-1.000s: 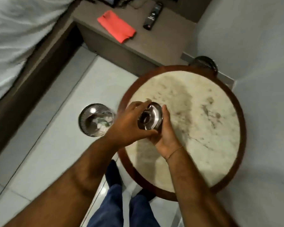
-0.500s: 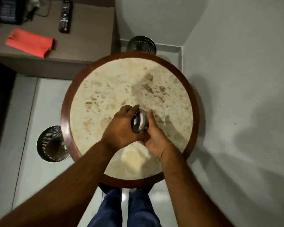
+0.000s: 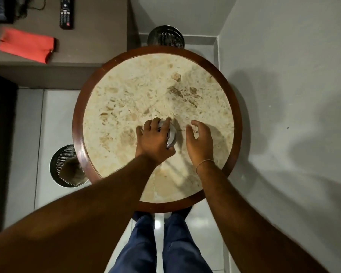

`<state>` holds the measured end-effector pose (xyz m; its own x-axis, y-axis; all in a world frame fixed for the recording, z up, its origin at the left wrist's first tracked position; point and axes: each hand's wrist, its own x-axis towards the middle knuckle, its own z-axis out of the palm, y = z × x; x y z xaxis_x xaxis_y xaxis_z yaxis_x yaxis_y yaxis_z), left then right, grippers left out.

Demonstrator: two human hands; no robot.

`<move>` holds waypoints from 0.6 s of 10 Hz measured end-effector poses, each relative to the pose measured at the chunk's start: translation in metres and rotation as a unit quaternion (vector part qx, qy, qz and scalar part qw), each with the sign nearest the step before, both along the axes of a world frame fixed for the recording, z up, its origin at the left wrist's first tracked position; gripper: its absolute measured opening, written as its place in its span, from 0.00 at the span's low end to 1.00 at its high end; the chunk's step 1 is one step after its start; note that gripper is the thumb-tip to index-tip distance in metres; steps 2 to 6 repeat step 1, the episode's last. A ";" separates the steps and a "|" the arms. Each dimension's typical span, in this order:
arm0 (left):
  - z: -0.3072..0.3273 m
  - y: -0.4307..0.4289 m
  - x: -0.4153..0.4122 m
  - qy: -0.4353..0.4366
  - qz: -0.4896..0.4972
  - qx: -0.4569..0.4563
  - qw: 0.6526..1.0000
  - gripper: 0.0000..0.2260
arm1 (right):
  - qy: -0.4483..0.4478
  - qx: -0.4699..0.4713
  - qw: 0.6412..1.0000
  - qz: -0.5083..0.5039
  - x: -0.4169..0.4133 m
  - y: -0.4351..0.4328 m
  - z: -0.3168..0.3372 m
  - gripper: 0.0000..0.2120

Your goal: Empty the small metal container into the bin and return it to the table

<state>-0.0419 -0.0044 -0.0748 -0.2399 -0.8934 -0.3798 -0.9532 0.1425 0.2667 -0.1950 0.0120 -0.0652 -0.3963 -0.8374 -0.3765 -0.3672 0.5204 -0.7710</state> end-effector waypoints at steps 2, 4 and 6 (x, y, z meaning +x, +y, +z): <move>0.000 0.003 0.004 0.005 0.001 0.031 1.000 0.53 | 0.179 -0.001 0.980 0.086 0.005 0.002 -0.010 0.19; 0.000 0.003 0.004 0.005 0.001 0.031 1.000 0.53 | 0.179 -0.001 0.980 0.086 0.005 0.002 -0.010 0.19; 0.000 0.003 0.004 0.005 0.001 0.031 1.000 0.53 | 0.179 -0.001 0.980 0.086 0.005 0.002 -0.010 0.19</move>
